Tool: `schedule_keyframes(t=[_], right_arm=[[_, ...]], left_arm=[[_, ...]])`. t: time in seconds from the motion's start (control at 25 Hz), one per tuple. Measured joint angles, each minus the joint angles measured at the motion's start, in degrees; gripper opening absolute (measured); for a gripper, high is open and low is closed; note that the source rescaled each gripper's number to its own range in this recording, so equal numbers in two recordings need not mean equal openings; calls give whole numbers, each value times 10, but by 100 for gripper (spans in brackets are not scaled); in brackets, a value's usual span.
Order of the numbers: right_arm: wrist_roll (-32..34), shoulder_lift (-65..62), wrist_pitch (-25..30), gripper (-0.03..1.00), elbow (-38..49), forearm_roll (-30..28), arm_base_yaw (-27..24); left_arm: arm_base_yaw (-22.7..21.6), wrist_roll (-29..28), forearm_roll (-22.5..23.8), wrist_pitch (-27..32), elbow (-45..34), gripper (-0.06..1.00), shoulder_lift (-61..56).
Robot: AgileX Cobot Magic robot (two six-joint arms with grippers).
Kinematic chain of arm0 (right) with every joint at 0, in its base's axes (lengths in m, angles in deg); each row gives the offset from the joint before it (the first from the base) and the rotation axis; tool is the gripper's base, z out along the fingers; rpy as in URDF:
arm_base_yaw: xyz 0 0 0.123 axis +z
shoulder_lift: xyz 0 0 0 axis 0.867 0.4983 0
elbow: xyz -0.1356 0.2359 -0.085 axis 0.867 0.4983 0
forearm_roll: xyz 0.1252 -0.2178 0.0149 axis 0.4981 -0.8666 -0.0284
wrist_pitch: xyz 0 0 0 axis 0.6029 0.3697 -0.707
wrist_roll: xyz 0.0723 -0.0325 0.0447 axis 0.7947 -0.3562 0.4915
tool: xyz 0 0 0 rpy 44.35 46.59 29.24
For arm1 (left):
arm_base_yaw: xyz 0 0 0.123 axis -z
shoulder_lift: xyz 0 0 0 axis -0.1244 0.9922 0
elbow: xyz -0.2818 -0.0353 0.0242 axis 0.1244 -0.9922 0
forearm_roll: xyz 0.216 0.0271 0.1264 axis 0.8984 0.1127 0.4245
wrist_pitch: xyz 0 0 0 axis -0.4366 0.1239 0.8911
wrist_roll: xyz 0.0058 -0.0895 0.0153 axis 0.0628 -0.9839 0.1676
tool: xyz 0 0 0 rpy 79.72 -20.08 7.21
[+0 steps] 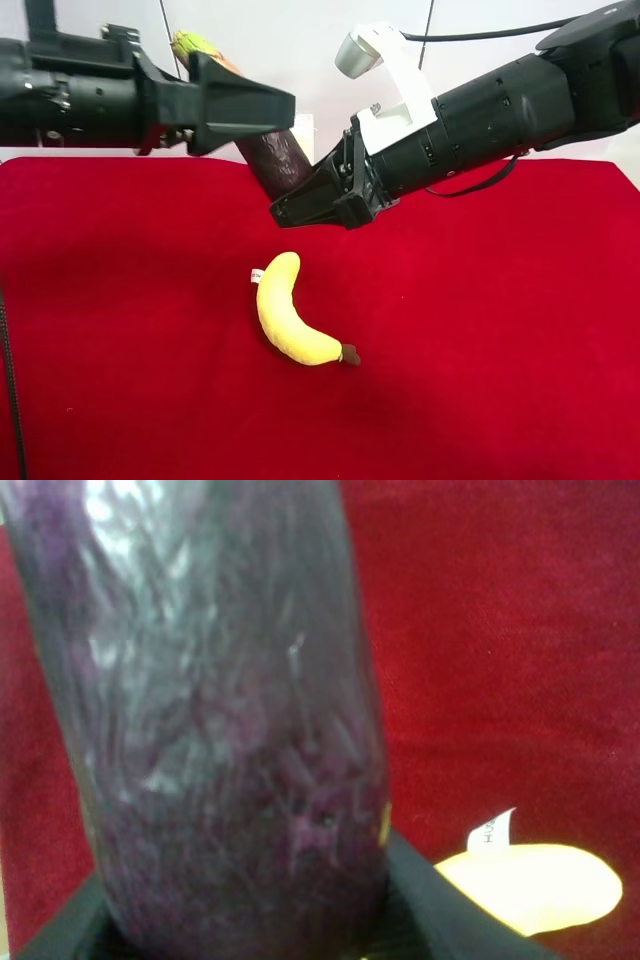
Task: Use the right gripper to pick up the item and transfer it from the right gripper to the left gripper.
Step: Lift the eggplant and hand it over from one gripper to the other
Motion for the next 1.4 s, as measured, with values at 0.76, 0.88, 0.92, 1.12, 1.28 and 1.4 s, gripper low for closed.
schedule_keyframes(t=[0.76,0.88,0.92,1.12,1.28,1.4], right_arm=[[-1,0,-7,0,0,-2,0],[-1,0,-7,0,0,-2,0],[-1,0,-7,0,0,-2,0],[0,0,-8,0,0,-2,0],[16,-4,-16,0,-1,-9,2],[46,-21,-40,12,-1,-13,3]], left_arm=[[6,8,-4,-25,5,1,3],[6,8,-4,-25,5,1,3],[6,8,-4,-25,5,1,3],[6,8,-4,-23,5,1,3],[6,8,-5,-23,5,1,3],[6,10,-11,-28,7,1,3]])
